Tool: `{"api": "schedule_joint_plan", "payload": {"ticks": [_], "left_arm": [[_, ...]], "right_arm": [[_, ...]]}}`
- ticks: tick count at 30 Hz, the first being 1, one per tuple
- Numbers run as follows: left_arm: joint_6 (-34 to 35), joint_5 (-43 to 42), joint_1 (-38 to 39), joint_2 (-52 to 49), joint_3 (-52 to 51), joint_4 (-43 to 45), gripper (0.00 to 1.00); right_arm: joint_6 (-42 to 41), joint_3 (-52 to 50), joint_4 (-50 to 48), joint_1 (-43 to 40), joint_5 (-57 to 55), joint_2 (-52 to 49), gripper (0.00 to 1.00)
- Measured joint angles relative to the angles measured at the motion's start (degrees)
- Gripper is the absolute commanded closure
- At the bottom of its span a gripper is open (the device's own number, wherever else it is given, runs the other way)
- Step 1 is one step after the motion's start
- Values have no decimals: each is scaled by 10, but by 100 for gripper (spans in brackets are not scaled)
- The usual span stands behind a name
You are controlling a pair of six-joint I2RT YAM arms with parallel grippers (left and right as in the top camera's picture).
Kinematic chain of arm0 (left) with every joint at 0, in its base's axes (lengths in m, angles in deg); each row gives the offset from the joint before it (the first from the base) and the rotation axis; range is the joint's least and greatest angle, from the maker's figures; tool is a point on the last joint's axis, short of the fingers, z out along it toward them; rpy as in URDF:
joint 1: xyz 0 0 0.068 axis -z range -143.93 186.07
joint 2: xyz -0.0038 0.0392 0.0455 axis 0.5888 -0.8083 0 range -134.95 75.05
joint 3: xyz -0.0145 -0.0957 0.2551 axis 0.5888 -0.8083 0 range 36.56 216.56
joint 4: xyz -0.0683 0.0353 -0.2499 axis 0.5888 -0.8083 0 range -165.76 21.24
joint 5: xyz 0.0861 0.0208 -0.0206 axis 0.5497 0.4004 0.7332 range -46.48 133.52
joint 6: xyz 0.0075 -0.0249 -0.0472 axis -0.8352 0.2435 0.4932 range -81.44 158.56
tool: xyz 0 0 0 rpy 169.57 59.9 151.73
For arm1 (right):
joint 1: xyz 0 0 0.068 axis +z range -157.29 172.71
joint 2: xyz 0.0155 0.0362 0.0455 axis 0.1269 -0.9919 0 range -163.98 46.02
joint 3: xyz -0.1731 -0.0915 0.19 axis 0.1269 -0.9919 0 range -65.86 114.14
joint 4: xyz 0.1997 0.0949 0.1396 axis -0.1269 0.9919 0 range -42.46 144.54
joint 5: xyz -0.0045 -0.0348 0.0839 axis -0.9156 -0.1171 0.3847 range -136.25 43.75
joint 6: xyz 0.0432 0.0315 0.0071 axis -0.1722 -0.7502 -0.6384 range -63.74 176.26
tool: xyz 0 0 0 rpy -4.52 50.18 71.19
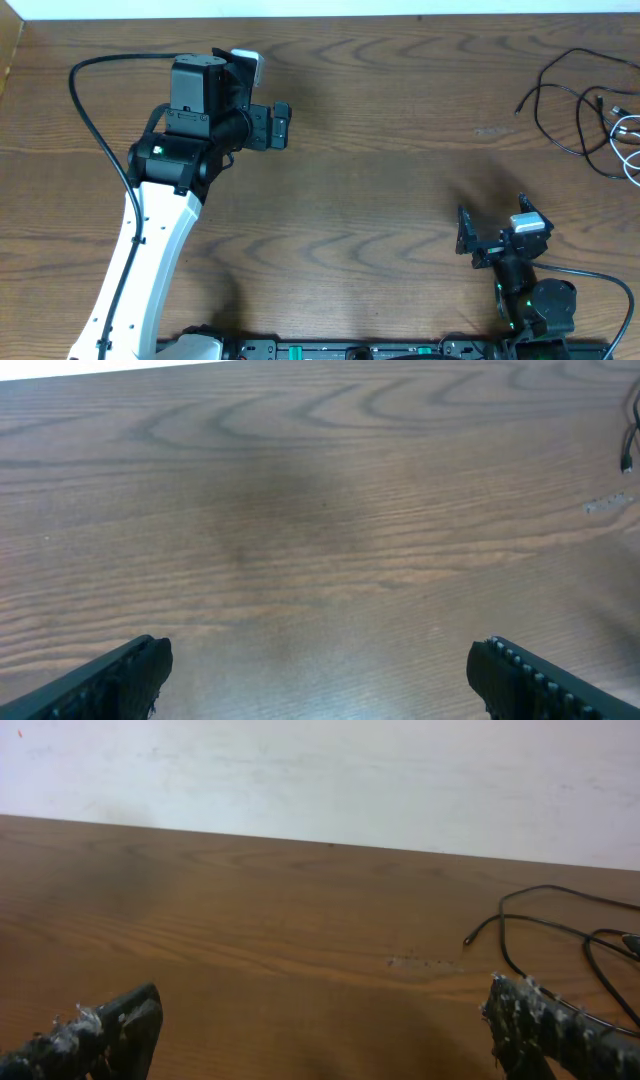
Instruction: Untangle cables
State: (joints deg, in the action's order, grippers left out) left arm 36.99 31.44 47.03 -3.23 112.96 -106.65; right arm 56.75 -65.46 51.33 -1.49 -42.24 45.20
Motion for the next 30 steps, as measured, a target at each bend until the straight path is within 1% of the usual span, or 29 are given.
{"api": "schedule_joint_plan", "payload": {"ticks": [11, 16, 19, 23, 26, 30], "left_arm": [[-2, 4, 0, 2, 0, -43, 1], [-7, 16, -2, 38, -5, -29, 1], [-19, 19, -6, 90, -35, 17, 1], [-35, 19, -8, 174, -117, 113, 1], [-41, 20, -13, 236, -199, 183, 1], [-45, 20, -23, 329, -335, 286, 1]], "right_arm": [[0, 0, 0, 0, 0, 0, 1], [0, 0, 0, 0, 0, 0, 1], [0, 0, 0, 0, 0, 0, 1], [0, 0, 0, 0, 0, 0, 1], [0, 0, 0, 0, 0, 0, 1], [0, 0, 0, 0, -1, 0, 1]]}}
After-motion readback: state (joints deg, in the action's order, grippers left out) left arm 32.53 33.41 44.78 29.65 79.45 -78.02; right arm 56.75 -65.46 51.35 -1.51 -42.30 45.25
